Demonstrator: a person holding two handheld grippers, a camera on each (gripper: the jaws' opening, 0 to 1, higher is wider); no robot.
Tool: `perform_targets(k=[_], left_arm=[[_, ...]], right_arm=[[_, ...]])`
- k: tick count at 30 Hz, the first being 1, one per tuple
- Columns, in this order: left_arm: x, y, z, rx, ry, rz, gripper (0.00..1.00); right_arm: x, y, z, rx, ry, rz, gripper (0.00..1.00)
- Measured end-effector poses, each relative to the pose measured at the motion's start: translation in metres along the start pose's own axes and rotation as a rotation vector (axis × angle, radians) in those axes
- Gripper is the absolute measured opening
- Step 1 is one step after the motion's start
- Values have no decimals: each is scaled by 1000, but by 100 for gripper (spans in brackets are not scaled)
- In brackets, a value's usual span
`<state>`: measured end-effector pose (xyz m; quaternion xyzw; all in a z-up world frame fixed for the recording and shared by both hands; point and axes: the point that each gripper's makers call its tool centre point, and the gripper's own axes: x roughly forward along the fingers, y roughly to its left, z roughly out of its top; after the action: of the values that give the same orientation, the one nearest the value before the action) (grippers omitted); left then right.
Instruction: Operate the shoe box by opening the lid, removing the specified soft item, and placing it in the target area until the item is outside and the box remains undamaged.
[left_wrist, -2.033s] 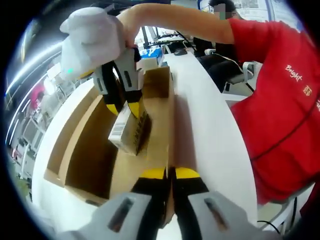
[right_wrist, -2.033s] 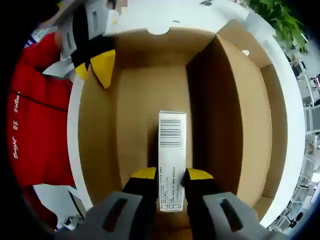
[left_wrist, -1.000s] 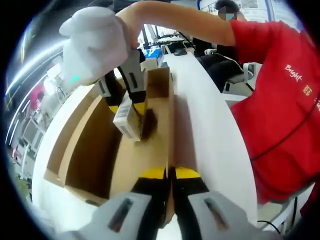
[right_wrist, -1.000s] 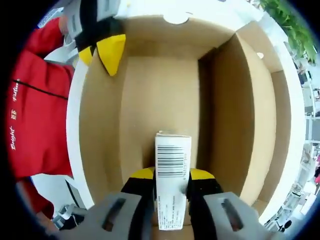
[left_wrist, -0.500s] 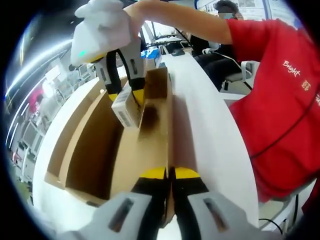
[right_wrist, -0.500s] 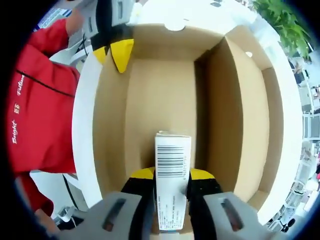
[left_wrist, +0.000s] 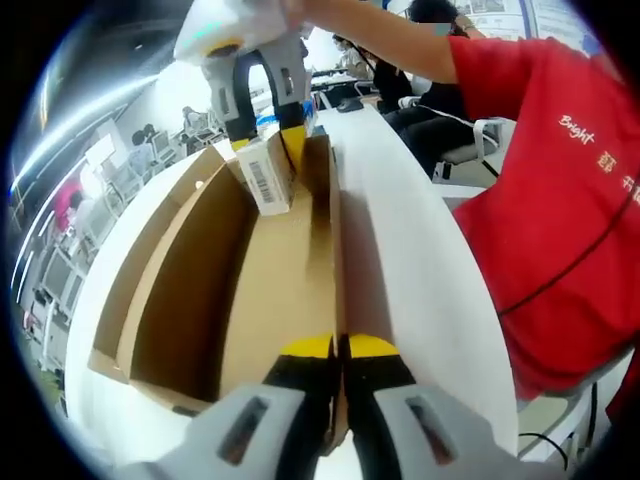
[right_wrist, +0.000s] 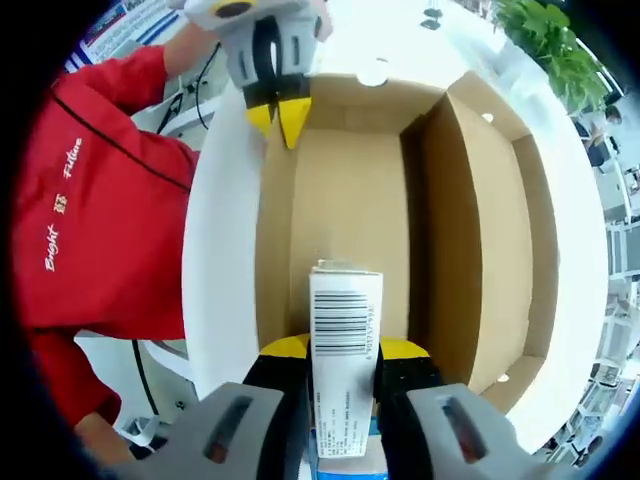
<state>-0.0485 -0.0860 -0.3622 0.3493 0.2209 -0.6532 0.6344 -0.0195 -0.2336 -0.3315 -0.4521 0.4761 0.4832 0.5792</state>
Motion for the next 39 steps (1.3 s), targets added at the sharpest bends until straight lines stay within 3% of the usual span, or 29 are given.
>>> perform_targets(k=[8, 11, 23, 39], left_arm=[[-1, 1, -1, 2, -2, 5, 2], [-1, 1, -2, 4, 0, 0, 2], [-1, 0, -2, 32, -9, 0, 2], [0, 3, -3, 31, -10, 8, 3]], right_arm=[[-19, 5, 2, -21, 7, -43, 21], [-34, 7, 0, -28, 25, -96, 21], [-44, 27, -11, -54, 57, -83, 21], [-48, 43, -57, 20, 81, -66, 21]])
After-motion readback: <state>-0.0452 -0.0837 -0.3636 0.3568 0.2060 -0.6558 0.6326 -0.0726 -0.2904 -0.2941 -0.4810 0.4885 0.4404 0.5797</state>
